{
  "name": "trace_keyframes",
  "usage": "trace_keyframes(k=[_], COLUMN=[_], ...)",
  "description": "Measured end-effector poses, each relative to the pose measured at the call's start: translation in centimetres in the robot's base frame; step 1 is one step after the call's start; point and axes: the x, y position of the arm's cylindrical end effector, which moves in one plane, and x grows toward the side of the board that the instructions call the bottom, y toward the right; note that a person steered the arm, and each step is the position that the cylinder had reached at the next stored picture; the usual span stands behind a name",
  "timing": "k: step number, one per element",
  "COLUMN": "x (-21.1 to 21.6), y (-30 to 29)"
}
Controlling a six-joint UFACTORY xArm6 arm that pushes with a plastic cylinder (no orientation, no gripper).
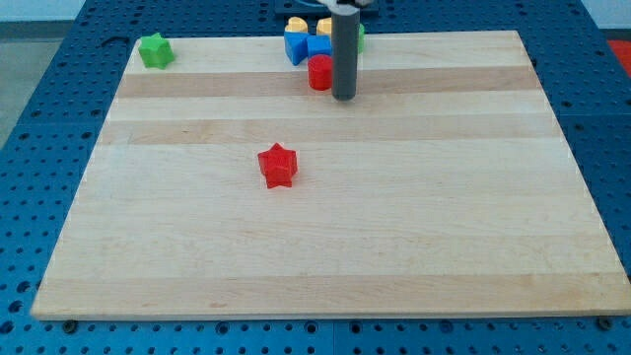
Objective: Slide the red circle to the right of the blue cube
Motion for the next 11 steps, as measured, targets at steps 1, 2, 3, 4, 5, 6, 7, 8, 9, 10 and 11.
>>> trace_keyframes(k=[1,2,3,4,5,6,7,8,9,10,11], x=[3.7,3.2,-0.2,-2.7,-4.3,-4.7,-4.7,-4.6,-3.6,-3.5,-3.5], y=[-5.2,-10.6,-10.8,-10.5,-8.8,-5.3,-1.5,-0.9,-0.7,0.4,1.8])
